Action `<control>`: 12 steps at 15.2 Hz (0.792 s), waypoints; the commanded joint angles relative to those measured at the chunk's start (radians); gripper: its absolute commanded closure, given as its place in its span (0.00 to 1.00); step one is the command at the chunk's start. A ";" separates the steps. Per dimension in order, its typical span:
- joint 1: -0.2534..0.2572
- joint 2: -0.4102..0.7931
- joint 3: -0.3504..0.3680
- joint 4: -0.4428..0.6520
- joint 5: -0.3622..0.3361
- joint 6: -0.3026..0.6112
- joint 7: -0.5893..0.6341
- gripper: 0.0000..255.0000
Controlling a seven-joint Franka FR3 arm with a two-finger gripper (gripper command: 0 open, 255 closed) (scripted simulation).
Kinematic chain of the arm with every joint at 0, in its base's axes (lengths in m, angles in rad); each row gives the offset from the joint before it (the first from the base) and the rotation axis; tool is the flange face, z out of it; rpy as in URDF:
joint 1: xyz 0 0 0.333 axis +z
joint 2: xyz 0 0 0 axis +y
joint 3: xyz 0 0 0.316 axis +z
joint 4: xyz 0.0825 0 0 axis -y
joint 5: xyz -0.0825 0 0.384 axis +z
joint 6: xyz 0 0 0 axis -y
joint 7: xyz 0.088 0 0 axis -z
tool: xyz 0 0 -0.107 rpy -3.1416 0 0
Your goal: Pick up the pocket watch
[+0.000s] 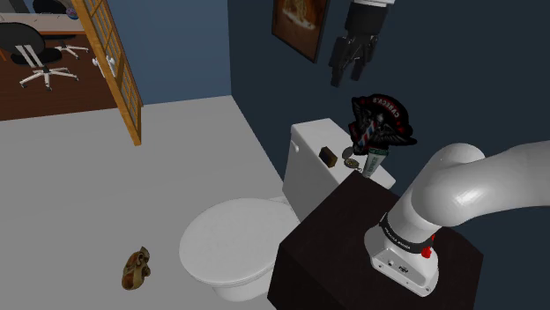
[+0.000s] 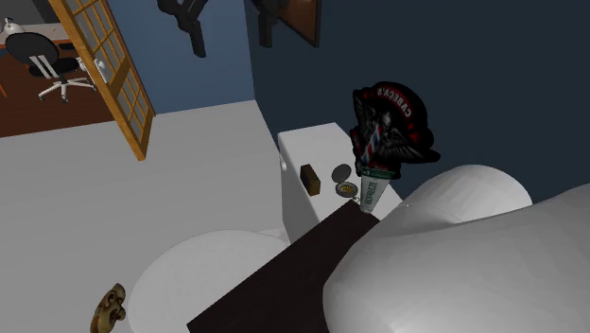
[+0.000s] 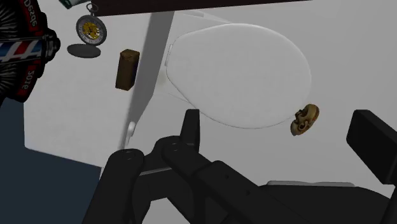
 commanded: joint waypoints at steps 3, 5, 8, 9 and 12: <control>-0.013 -0.011 -0.015 -0.064 -0.018 0.048 -0.014 0.00; -0.027 -0.018 -0.032 -0.125 -0.036 0.097 -0.027 0.00; -0.050 -0.020 -0.058 -0.210 -0.065 0.174 -0.046 0.00; -0.058 -0.018 -0.067 -0.236 -0.075 0.200 -0.052 0.00; -0.085 -0.006 -0.095 -0.311 -0.106 0.282 -0.071 0.00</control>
